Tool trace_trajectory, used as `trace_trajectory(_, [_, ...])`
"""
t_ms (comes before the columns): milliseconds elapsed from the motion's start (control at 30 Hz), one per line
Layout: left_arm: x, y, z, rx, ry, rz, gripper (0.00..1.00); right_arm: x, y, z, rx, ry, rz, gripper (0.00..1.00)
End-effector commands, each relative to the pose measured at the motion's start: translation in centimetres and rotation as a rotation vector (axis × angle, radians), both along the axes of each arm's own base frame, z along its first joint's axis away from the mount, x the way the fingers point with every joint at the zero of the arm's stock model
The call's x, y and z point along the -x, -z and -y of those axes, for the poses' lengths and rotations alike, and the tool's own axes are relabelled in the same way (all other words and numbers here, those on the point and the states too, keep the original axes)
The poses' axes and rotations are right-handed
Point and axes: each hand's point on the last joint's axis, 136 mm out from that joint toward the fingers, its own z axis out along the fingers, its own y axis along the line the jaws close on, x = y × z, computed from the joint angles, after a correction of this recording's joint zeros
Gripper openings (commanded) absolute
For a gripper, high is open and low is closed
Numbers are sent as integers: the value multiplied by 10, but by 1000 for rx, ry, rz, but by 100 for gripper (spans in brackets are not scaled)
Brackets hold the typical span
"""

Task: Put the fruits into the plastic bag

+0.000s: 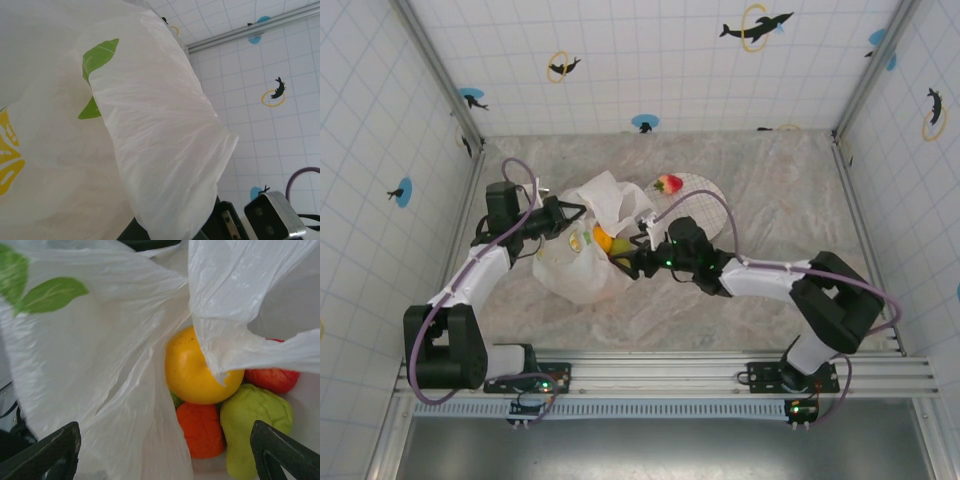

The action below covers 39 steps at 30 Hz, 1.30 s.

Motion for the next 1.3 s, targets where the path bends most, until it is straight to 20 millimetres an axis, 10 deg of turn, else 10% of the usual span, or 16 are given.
trace_trajectory(0, [-7,-2,-5,-23,-14,16,0,4,-14,24,32,18,100,88])
trace_trajectory(400, [-12,3,-16,-59,-64,10,0,-113,-12,140,153,580,103,90])
trace_trajectory(833, [-12,5,-17,-57,-65,1,0,-206,49,127,480,405,187,96])
trace_trajectory(1267, [-13,5,-18,-51,-64,-3,0,-252,90,107,606,316,196,97])
